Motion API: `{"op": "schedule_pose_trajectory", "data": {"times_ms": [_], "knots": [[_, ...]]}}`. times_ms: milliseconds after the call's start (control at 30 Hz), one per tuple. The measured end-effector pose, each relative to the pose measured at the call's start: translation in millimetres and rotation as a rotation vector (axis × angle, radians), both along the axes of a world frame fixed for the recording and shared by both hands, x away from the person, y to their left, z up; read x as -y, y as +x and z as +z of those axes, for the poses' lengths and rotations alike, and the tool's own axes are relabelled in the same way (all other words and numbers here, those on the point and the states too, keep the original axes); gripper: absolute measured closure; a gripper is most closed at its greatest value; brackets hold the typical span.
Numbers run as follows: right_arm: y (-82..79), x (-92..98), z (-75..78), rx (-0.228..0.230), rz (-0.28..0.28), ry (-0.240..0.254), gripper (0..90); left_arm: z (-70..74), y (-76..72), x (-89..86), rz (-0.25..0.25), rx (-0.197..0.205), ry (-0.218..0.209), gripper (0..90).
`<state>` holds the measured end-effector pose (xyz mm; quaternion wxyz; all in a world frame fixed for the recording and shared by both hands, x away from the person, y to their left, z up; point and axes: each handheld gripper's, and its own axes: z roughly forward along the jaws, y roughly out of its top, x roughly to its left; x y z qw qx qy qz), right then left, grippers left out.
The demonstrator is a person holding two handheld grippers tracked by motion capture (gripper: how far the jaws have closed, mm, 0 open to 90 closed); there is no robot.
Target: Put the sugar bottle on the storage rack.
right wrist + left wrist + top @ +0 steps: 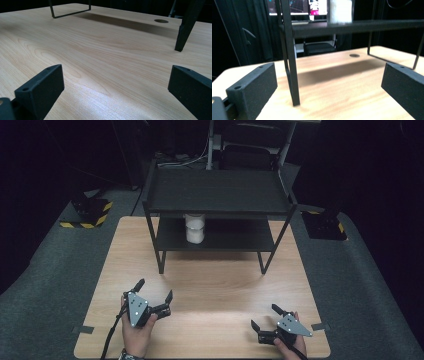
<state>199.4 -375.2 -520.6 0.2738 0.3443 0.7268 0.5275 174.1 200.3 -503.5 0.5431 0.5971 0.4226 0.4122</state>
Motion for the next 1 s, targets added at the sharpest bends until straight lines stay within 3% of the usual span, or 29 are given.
{"op": "schedule_pose_trajectory", "data": {"times_ms": [300, 433, 633, 1000], "knots": [[0.1, 0.0, 0.1, 0.0, 0.001, -0.001, 0.0, -10.7, -10.1, -9.1, -0.006, -0.066, 0.047, 0.5], [0.1, -0.2, 0.1, 0.001, 0.001, -0.002, 0.0, -13.5, -11.4, -12.8, -0.005, -0.114, 0.031, 0.5], [0.0, -0.3, 0.0, 0.001, 0.0, -0.002, 0.0, -16.8, -13.7, -15.1, -0.007, -0.166, 0.047, 0.5], [-1.1, -0.4, -0.3, 0.005, -0.002, -0.004, 0.0, -20.5, -12.5, -14.5, -0.024, -0.222, 0.072, 0.5]]}}
